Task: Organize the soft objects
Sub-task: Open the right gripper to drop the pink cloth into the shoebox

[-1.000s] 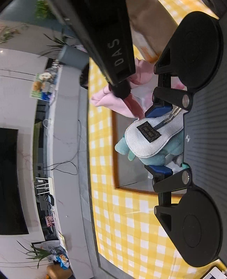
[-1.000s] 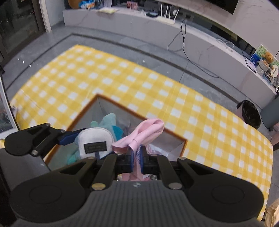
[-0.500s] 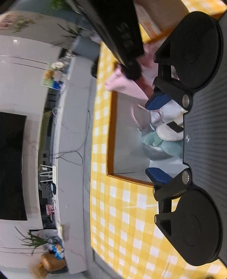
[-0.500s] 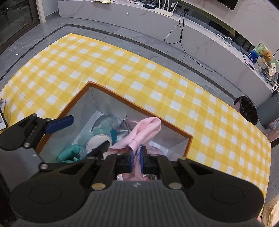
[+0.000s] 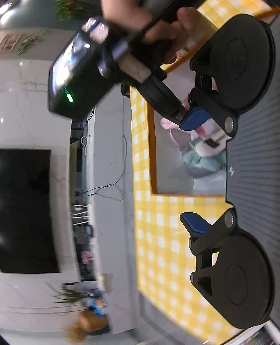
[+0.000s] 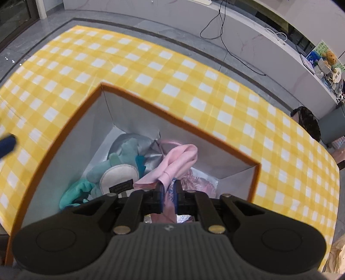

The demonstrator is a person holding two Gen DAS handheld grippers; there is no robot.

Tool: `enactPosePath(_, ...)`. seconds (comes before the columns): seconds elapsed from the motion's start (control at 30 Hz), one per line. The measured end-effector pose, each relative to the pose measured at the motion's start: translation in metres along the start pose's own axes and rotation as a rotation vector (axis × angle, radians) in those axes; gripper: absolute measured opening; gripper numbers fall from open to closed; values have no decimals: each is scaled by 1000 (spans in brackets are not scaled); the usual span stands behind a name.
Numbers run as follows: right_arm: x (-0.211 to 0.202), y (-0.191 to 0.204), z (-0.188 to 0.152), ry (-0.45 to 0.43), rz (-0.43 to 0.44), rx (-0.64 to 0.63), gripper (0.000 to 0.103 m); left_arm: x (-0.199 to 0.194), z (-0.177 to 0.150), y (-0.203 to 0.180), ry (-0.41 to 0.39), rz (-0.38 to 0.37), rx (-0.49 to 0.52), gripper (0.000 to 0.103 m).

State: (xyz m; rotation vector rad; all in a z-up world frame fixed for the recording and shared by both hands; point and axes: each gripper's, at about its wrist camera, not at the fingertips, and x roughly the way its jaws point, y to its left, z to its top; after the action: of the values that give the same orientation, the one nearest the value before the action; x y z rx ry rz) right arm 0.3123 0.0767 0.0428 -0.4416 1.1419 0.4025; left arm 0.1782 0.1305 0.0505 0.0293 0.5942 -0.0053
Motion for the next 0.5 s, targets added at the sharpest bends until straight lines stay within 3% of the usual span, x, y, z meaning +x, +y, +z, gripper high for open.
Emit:
enactPosePath(0.03, 4, 1, 0, 8, -3, 1, 7, -1, -1, -1, 0, 0, 20, 100)
enactPosePath(0.07, 7, 3, -1, 12, -10, -2, 16, 1, -1, -1, 4, -6, 26, 100)
enactPosePath(0.1, 10, 4, -1, 13, -19, -7, 40, 1, -1, 1, 9, -16, 19, 100)
enactPosePath(0.13, 12, 6, -1, 17, -35, -17, 53, 0, -2, 3, 10, -29, 2, 100)
enactPosePath(0.27, 18, 8, -4, 27, -65, -51, 59, 0, -2, 10, 13, -43, -47, 100)
enactPosePath(0.33, 17, 5, -5, 28, -49, -22, 69, -7, -2, 10, 13, -24, -53, 100)
enactPosePath(0.5, -13, 4, -6, -83, 33, 18, 83, -27, 10, 9, 77, -9, -66, 100)
